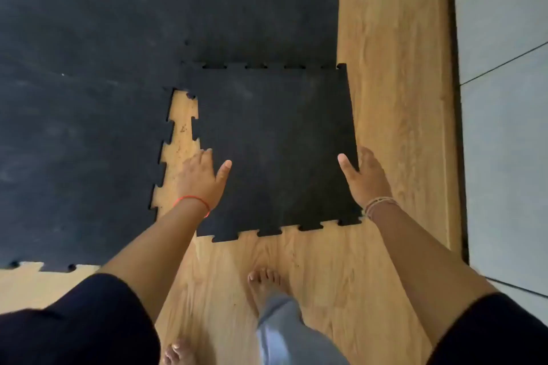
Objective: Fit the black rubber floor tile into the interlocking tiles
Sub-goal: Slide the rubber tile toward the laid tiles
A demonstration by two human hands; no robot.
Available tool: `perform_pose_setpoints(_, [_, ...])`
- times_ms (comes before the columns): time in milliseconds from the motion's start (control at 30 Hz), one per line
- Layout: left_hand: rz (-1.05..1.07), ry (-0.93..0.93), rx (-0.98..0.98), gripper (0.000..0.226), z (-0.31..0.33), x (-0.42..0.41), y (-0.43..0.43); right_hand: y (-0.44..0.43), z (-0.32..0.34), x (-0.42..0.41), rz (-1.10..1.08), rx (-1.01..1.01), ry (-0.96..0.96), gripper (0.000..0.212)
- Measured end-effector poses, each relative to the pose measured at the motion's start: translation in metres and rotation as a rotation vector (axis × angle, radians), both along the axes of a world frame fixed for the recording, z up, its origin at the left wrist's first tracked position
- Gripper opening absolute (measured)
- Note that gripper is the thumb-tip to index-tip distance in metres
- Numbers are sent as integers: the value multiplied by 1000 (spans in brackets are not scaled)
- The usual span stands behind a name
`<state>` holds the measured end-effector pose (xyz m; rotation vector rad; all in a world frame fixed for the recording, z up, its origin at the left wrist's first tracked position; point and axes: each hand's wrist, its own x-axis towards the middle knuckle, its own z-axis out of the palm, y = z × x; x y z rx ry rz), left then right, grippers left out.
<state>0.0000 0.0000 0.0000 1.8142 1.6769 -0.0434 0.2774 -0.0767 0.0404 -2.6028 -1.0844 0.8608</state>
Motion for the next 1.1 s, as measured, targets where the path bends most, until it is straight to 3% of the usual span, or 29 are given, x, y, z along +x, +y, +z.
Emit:
perform_pose_setpoints(233, [372,117,49,64,-159,3,-20,-15,-177,12,-21,-83,-216,66])
perform_pose_setpoints(433, [745,-39,234,61,-209,23,-18,-8,-245,50,-180,-74,-388,76])
perform_pose_setpoints(533, [736,-74,236,58,-210,13,-12,-2,-247,73,-307,9,-312,78])
perform_pose_setpoints(667, [706,-119,84,59,-197,-9,7,1,-242,94,-435,87,-126,82])
perform_pose_setpoints(933, [730,-75,-149,69,-195,-22,32,2,-243,113,-751,166,352,53])
perform_pose_setpoints(1100, [716,-24,-16,63,-181,-44,40,-23,-245,81,-922,276,564,54])
